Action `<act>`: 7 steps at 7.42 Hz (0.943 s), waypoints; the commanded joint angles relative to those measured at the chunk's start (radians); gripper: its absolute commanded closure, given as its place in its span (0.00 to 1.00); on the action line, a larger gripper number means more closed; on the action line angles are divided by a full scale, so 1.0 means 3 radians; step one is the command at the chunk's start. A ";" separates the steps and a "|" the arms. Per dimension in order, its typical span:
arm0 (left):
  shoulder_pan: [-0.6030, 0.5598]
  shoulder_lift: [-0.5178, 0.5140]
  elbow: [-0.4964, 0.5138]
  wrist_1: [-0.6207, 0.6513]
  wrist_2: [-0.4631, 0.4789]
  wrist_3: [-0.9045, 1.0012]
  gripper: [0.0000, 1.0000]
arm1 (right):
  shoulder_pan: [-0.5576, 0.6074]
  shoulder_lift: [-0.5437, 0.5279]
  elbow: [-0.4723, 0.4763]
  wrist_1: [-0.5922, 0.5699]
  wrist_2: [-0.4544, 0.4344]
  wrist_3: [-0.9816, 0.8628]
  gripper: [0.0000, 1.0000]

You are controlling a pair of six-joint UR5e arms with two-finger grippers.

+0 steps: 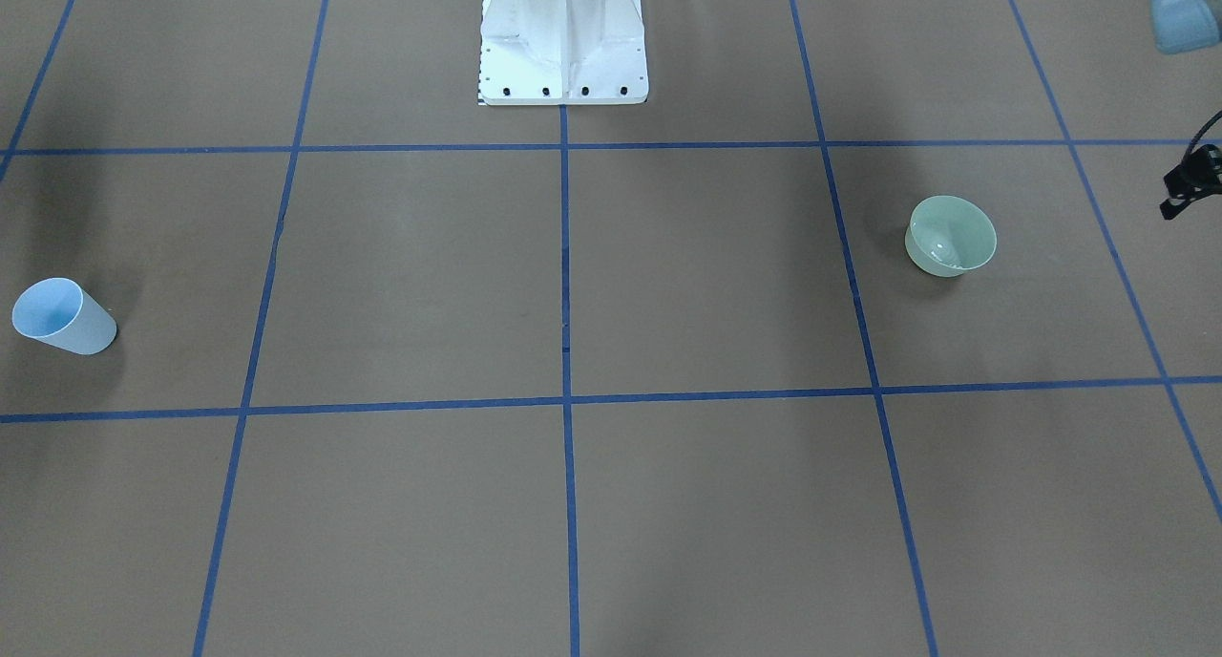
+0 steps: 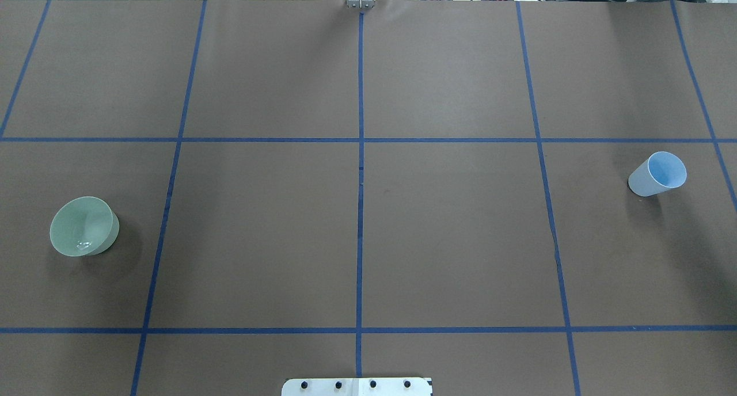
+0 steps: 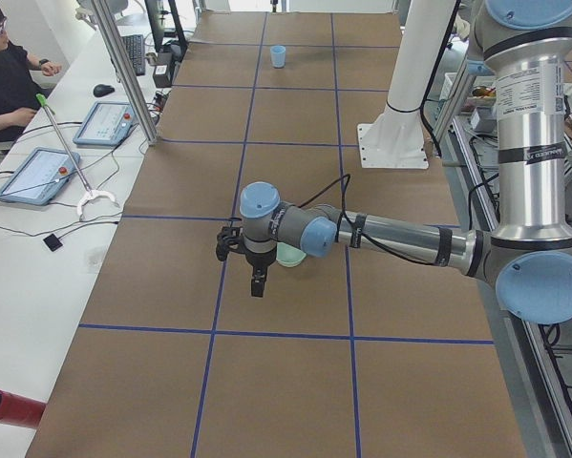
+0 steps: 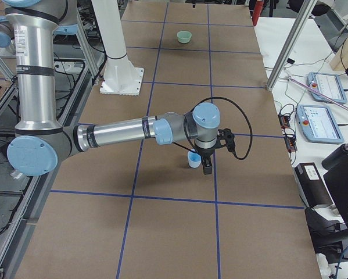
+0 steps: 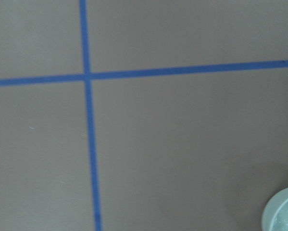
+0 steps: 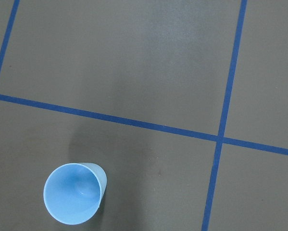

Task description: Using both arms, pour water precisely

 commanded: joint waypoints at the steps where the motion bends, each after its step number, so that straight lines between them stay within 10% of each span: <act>1: -0.0341 0.0128 0.0089 0.0048 -0.0331 0.0352 0.00 | 0.0047 -0.0101 -0.0036 -0.0014 0.0013 -0.0001 0.01; 7: -0.0526 -0.0258 0.0308 0.0134 -0.0261 0.0311 0.00 | 0.0271 -0.0250 -0.0066 -0.0142 0.0233 0.0035 0.01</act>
